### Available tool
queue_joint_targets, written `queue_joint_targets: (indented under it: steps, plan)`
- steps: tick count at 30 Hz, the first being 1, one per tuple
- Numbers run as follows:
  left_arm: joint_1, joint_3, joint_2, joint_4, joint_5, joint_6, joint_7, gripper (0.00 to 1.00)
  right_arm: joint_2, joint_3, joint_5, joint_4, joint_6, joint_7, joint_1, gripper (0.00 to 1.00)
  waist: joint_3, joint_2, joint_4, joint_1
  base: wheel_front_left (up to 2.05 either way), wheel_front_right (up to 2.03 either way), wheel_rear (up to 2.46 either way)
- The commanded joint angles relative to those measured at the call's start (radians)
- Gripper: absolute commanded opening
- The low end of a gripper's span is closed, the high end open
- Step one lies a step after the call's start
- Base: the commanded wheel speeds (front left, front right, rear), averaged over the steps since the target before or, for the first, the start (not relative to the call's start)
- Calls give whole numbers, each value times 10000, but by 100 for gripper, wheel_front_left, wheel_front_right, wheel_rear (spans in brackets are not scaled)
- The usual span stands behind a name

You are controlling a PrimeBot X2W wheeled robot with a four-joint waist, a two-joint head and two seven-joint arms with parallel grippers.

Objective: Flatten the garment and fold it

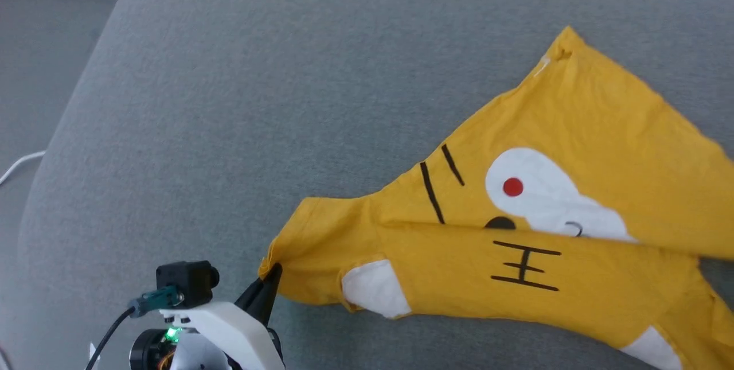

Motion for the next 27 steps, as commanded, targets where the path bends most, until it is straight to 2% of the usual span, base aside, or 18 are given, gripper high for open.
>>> queue_joint_targets:
  steps: [1,10,11,12,13,16,20,24,27]
  plan:
    - [120,25,58,-63,85,46,16,0,34,-36,57,-41,-21,88,109,0,-743,-1,-755,3,0,0,0]
    - [231,-86,155,-259,65,129,298,0,594,36,382,406,-21,2394,1202,0,-967,-1,-1014,3,0,0,0]
    - [229,-98,167,-253,60,125,318,0,622,47,440,412,-21,2464,1231,19,-980,-1,-1015,3,0,0,0]
    - [225,-102,182,-247,53,120,335,0,643,79,480,390,-21,2474,1256,50,-990,-1,-1014,3,0,0,0]
    - [223,-101,199,-242,48,118,346,0,659,135,524,341,-21,2435,1270,100,-998,-1,-1013,3,0,0,0]
    - [236,-100,228,-244,46,135,359,0,676,197,559,40,-21,1825,1125,100,-1013,-1,-1015,3,0,0,0]
    - [261,-121,237,-259,31,153,367,0,594,602,560,-371,-21,181,698,100,-1000,-1,-990,3,0,0,0]
    - [183,-150,226,-232,-4,124,353,0,63,1677,731,-401,-21,-1684,158,100,-930,-1,-908,3,0,0,0]
    - [158,-162,188,-212,-8,137,284,0,-432,2948,1195,-136,-21,-2998,-481,100,-815,-1,-898,3,0,0,0]
